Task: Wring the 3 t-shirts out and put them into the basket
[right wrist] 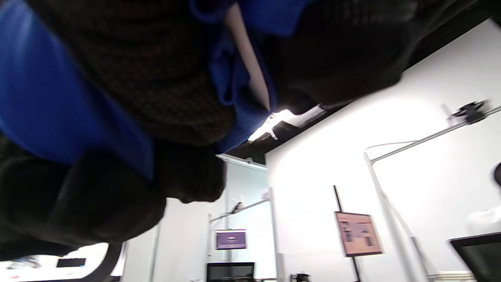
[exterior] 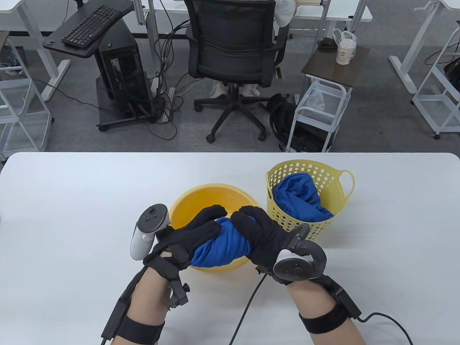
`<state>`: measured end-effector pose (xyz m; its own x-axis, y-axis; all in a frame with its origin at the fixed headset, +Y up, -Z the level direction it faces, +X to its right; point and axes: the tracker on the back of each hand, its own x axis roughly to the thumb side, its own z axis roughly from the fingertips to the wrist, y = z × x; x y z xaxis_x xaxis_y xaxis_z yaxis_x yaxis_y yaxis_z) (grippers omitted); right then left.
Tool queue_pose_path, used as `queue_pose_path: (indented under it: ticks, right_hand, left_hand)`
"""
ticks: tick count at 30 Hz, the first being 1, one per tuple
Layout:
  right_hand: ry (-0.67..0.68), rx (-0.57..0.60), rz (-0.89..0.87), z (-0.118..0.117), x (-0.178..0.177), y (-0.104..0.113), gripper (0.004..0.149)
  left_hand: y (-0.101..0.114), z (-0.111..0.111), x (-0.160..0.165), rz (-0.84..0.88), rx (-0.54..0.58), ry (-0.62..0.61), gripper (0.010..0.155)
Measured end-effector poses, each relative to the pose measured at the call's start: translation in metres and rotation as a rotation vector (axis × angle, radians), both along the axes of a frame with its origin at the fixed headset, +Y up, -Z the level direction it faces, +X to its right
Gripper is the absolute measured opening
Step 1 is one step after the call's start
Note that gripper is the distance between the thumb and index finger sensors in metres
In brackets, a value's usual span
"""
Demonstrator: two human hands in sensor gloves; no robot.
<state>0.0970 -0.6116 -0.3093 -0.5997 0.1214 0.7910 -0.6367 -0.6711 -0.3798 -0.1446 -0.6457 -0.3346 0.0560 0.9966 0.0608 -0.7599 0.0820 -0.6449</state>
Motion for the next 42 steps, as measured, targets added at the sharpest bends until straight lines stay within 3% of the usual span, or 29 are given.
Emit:
queue_pose_path:
  ticks: [4, 6, 9, 12, 16, 20, 28, 36, 42]
  right_hand:
    - [-0.076, -0.038, -0.014, -0.008, 0.012, 0.000, 0.098]
    - [-0.111, -0.032, -0.008, -0.010, 0.018, 0.001, 0.098]
    - [-0.141, -0.030, 0.011, -0.010, 0.021, 0.003, 0.098]
    - [-0.184, -0.051, 0.063, -0.010, 0.021, 0.002, 0.097]
    - [-0.217, -0.076, 0.089, -0.008, 0.019, 0.008, 0.095]
    - [-0.219, -0.124, 0.039, -0.008, 0.016, 0.010, 0.095]
    - [-0.221, -0.259, -0.003, -0.016, 0.008, -0.001, 0.095]
    - [-0.195, -0.384, -0.130, -0.021, 0.009, -0.004, 0.095]
    - [-0.200, -0.374, -0.151, -0.016, 0.010, 0.005, 0.095]
  left_hand:
    - [0.005, 0.005, 0.016, -0.009, 0.073, -0.060, 0.103]
    - [0.012, 0.010, 0.026, -0.116, 0.173, -0.067, 0.121]
    - [0.017, 0.016, 0.037, -0.282, 0.282, 0.000, 0.131]
    - [0.018, 0.021, 0.046, -0.465, 0.400, 0.104, 0.127]
    - [0.017, 0.025, 0.050, -0.476, 0.482, 0.223, 0.119]
    - [0.030, 0.036, 0.051, -0.681, 0.734, 0.423, 0.114]
    - [0.018, 0.028, 0.043, -0.681, 0.759, 0.469, 0.110]
    - [0.029, 0.035, 0.044, -0.744, 0.808, 0.517, 0.107]
    - [0.034, 0.039, 0.044, -0.728, 0.835, 0.536, 0.106]
